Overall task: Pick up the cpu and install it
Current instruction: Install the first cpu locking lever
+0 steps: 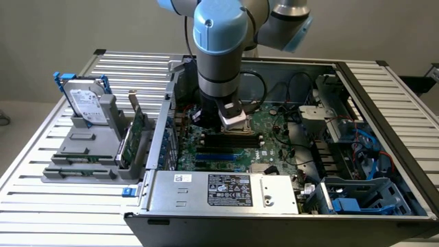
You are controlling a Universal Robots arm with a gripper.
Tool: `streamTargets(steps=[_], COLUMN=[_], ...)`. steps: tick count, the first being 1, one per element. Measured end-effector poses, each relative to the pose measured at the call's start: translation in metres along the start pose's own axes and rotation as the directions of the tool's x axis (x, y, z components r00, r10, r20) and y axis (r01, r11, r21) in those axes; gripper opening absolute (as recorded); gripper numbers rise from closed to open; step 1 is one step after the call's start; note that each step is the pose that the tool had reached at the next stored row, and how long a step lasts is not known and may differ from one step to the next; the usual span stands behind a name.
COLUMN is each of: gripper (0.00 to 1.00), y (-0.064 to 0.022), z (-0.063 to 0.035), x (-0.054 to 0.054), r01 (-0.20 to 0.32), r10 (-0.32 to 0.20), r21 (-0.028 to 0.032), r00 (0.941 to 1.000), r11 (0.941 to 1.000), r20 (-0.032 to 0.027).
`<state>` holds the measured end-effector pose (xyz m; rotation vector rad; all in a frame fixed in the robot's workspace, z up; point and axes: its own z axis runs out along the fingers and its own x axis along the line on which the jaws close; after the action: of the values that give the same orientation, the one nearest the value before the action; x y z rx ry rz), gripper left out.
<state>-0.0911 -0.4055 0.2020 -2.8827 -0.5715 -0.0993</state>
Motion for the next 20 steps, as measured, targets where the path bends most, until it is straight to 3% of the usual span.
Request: streamTargets(steps=[20], gripper=[0.11], y=[-0.0008], z=[0.0064], x=[0.0001], r01=[0.000], r10=[0.000], r21=[-0.0004], r00=[1.0000], r11=[1.0000], r20=[0.0002])
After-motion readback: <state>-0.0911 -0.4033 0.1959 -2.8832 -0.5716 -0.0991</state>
